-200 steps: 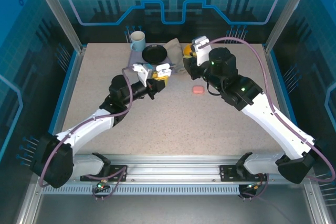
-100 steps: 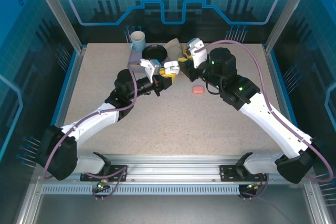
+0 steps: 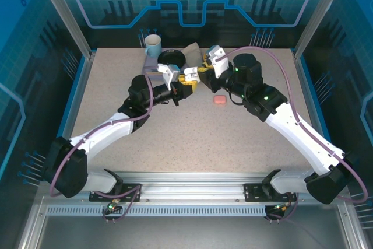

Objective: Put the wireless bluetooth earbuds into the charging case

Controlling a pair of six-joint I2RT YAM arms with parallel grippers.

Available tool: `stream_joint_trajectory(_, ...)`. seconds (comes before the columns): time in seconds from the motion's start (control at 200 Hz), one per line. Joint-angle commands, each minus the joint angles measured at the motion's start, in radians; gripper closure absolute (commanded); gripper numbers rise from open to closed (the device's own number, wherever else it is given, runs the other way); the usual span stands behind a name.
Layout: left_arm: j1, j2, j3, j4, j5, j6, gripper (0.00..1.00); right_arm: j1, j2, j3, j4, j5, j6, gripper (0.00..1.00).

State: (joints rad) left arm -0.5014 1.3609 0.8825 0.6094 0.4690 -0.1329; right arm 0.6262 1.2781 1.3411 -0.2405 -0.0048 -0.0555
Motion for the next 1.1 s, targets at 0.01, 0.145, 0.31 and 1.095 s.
stream_joint_trajectory(0.01,-0.012,0.007,0.042,0.02,0.033,-0.009,1.0,-0.013,-0.023,-0.022,0.056,0.0,-0.041,0.76)
stream_joint_trajectory(0.145,-0.012,0.009,0.05,0.017,0.041,-0.009,1.0,-0.013,-0.025,-0.028,0.075,0.005,-0.053,0.76)
stream_joint_trajectory(0.31,-0.016,0.008,0.06,0.006,0.048,-0.008,1.0,-0.012,-0.016,-0.025,0.083,0.015,-0.061,0.76)
stream_joint_trajectory(1.095,-0.02,0.01,0.064,0.012,0.035,-0.002,1.0,-0.014,-0.014,-0.061,0.085,0.0,-0.041,0.76)
